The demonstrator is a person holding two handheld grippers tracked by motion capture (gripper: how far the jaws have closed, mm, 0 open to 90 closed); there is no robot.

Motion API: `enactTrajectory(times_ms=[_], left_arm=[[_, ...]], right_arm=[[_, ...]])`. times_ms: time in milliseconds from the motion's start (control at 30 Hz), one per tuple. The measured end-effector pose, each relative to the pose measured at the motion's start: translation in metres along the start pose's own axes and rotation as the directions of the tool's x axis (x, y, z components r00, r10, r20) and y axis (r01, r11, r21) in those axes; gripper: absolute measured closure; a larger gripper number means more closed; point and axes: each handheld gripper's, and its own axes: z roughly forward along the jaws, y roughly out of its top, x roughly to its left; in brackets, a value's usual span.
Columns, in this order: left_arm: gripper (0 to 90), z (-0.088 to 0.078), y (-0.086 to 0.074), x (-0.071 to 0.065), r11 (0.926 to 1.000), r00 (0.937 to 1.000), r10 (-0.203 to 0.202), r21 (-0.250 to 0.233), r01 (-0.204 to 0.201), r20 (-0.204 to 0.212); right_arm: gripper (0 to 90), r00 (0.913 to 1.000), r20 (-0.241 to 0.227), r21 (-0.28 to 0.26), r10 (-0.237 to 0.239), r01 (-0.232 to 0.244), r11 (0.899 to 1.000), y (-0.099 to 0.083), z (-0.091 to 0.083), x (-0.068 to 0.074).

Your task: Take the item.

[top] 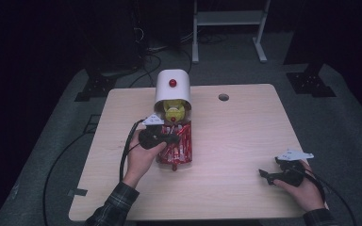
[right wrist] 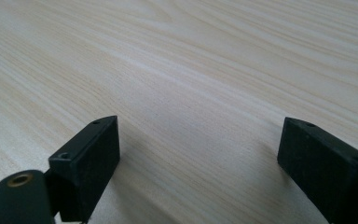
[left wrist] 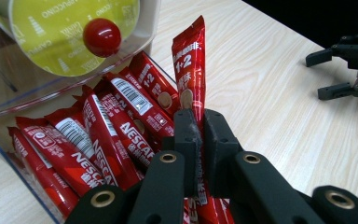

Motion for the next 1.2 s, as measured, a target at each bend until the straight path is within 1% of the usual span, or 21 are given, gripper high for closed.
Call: enactTrajectory(times_ms=[67, 167, 267, 667, 867, 1033, 1200], left_arm=[[85.4, -0.002, 0.0, 0.001, 1.0, 1.0, -0.001, -0.006, 0.001, 0.007], [85.5, -0.006, 0.001, 0.001, 0.9999, 1.0, 0.0, -0.01, 0.0, 0.004], [85.5, -0.009, 0.001, 0.002, 0.9998, 0.9999, -0.009, -0.016, 0.009, 0.008], [85.5, -0.024, 0.002, 0.007, 0.9994, 0.9998, -0.017, -0.031, 0.016, -0.008], [85.5, -0.033, 0.0, 0.012, 0.9991, 0.9995, -0.024, -0.034, 0.024, -0.021], [85.5, -0.039, -0.003, 0.017, 0.9983, 0.9987, -0.041, -0.043, 0.04, -0.031], [85.5, -0.045, -0.004, 0.02, 0.9979, 0.9983, -0.044, -0.05, 0.042, -0.038]], right_arm=[[11.7, 1.0, 0.0, 0.0, 0.0, 0.0, 1.0, 0.0, 0.0, 0.0], [11.7, 1.0, 0.0, 0.0, -0.001, 0.001, 1.0, 0.0, 0.0, 0.0], [11.7, 1.0, 0.0, 0.0, -0.001, 0.001, 1.0, 0.0, 0.0, 0.0], [11.7, 1.0, 0.0, 0.0, -0.001, 0.001, 1.0, 0.0, 0.0, 0.0], [11.7, 1.0, 0.0, 0.0, -0.001, 0.001, 1.0, 0.0, 0.0, 0.0], [11.7, 1.0, 0.0, 0.0, -0.001, 0.001, 1.0, 0.0, 0.0, 0.0], [11.7, 1.0, 0.0, 0.0, -0.001, 0.001, 1.0, 0.0, 0.0, 0.0]])
